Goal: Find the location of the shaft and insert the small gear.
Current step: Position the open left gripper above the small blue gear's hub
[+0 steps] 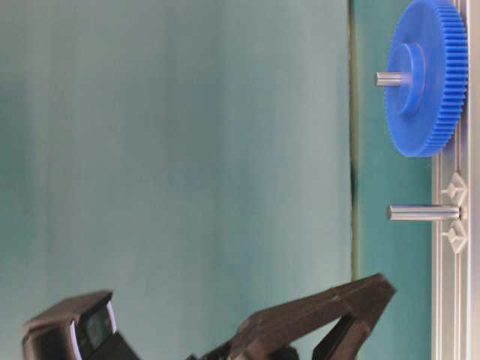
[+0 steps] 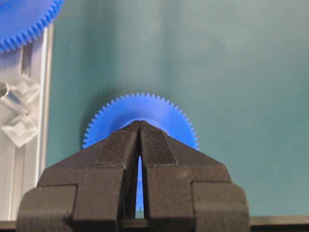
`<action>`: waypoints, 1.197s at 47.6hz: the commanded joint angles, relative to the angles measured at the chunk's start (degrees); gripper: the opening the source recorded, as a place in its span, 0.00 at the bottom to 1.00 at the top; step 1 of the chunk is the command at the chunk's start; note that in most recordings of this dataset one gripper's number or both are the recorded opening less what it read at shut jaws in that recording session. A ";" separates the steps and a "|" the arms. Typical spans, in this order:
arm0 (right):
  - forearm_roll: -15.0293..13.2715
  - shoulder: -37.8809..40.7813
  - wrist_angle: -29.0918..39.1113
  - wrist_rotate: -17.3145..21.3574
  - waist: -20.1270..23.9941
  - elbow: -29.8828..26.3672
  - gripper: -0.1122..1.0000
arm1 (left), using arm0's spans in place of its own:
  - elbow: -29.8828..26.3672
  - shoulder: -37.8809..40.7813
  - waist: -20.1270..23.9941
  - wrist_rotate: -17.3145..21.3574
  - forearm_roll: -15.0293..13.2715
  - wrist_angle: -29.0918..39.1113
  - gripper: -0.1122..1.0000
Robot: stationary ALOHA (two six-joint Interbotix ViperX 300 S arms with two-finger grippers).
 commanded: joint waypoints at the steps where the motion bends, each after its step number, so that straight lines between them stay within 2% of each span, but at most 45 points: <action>1: 0.00 0.35 -0.18 0.53 -0.18 -0.62 0.12 | -2.64 0.53 -0.35 0.00 0.18 0.79 0.10; 20: 0.00 0.35 -0.26 0.53 -0.18 0.18 0.12 | -9.40 5.19 -0.35 0.35 0.18 11.95 0.10; 35: 0.09 0.35 -0.26 0.53 -0.26 0.44 0.12 | -12.13 7.56 -0.44 0.26 0.18 16.52 0.10; 48: 0.00 0.35 -0.26 0.53 -0.70 0.44 0.12 | -16.35 10.63 -0.44 -0.35 0.18 26.63 0.10; 57: 0.00 0.35 -0.26 0.53 -0.70 0.62 0.12 | -18.46 12.74 -0.35 -0.26 0.18 28.56 0.10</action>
